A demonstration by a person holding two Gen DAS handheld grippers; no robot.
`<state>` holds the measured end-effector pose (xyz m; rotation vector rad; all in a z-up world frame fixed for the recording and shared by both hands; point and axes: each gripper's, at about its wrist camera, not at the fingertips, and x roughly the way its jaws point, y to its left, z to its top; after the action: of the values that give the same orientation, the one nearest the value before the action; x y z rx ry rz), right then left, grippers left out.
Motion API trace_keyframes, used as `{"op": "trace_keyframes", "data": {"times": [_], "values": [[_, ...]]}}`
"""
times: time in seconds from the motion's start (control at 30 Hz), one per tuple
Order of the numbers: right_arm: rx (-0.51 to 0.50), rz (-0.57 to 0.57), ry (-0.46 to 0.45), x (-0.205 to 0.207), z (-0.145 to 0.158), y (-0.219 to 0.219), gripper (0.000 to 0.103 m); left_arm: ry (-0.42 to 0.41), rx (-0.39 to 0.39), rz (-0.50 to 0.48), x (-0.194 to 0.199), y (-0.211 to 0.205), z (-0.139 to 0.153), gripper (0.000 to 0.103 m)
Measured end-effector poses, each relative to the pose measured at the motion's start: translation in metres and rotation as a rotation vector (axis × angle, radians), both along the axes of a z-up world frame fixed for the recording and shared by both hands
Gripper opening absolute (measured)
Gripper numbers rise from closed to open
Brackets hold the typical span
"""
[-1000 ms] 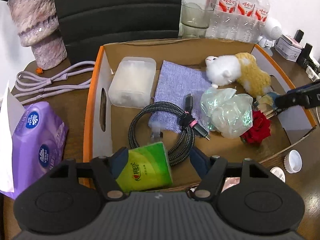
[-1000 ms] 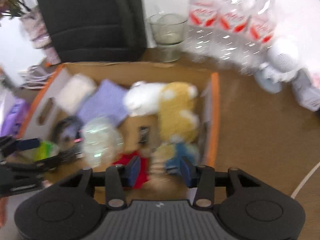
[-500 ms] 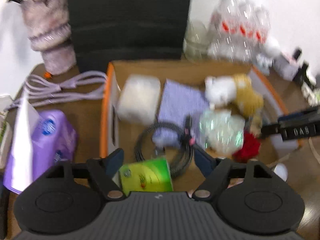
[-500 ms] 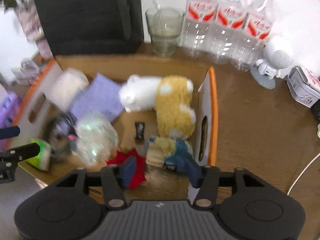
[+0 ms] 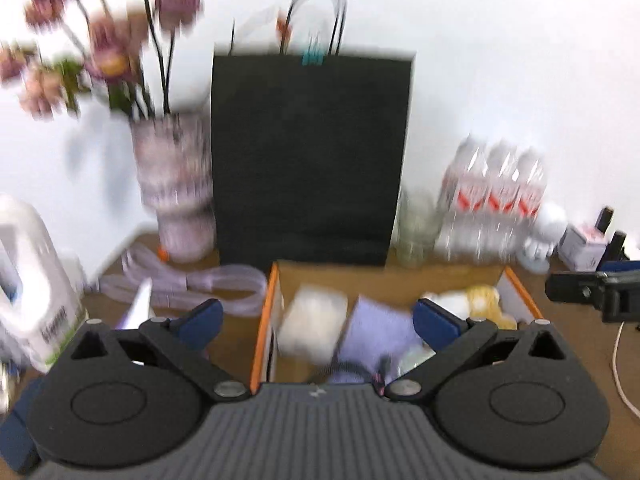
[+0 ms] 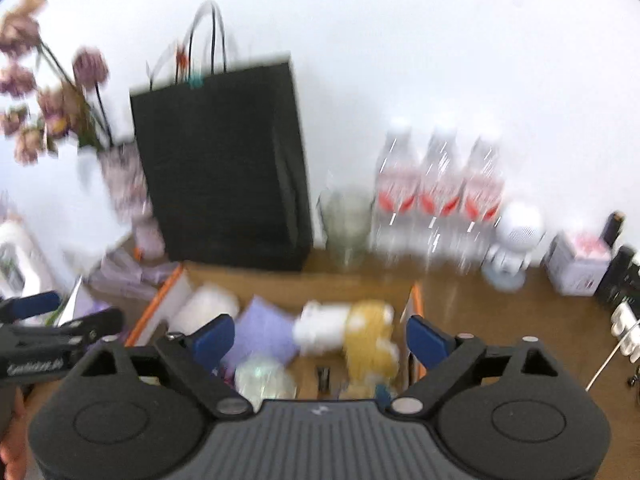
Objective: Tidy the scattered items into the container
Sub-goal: 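Withdraw both open tools back toward the remaining items on the table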
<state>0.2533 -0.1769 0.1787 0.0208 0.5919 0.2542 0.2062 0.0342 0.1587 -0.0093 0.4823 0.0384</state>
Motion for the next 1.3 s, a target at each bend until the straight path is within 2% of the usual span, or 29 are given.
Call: {"op": "trace_keyframes", "data": {"times": [0.07, 0.13, 0.23, 0.4, 0.57, 0.63, 0.73, 0.97, 1.17, 1.3], "values": [[0.044, -0.005, -0.073, -0.011, -0.012, -0.005, 0.099, -0.08, -0.001, -0.021, -0.014, -0.002, -0.005, 0.103], [0.068, 0.0, -0.09, -0.015, -0.023, -0.006, 0.101, -0.109, -0.007, -0.033, -0.021, -0.004, -0.007, 0.103], [0.052, -0.015, -0.085, -0.015, -0.028, -0.002, 0.101, -0.126, -0.008, -0.033, -0.026, -0.005, -0.009, 0.103], [0.05, -0.025, -0.141, -0.029, -0.025, 0.002, 0.103, -0.131, -0.007, -0.033, -0.031, -0.003, -0.013, 0.103], [0.037, -0.045, -0.18, -0.051, -0.026, 0.001, 0.103, -0.158, 0.009, -0.008, -0.055, -0.005, -0.023, 0.103], [0.052, -0.04, -0.2, -0.071, -0.03, -0.003, 0.103, -0.14, 0.004, -0.009, -0.072, -0.005, -0.032, 0.103], [0.099, -0.019, -0.206, -0.103, -0.045, -0.006, 0.103, -0.065, -0.022, -0.022, -0.098, -0.006, -0.054, 0.103], [0.041, 0.013, -0.174, -0.174, -0.095, -0.002, 0.103, -0.06, -0.052, -0.037, -0.174, -0.007, -0.096, 0.103], [0.044, 0.038, -0.08, -0.227, -0.142, -0.006, 0.103, 0.04, -0.084, -0.014, -0.21, -0.005, -0.129, 0.103], [0.001, 0.042, -0.018, -0.241, -0.16, -0.007, 0.103, 0.099, -0.091, -0.005, -0.218, -0.005, -0.144, 0.103]]}}
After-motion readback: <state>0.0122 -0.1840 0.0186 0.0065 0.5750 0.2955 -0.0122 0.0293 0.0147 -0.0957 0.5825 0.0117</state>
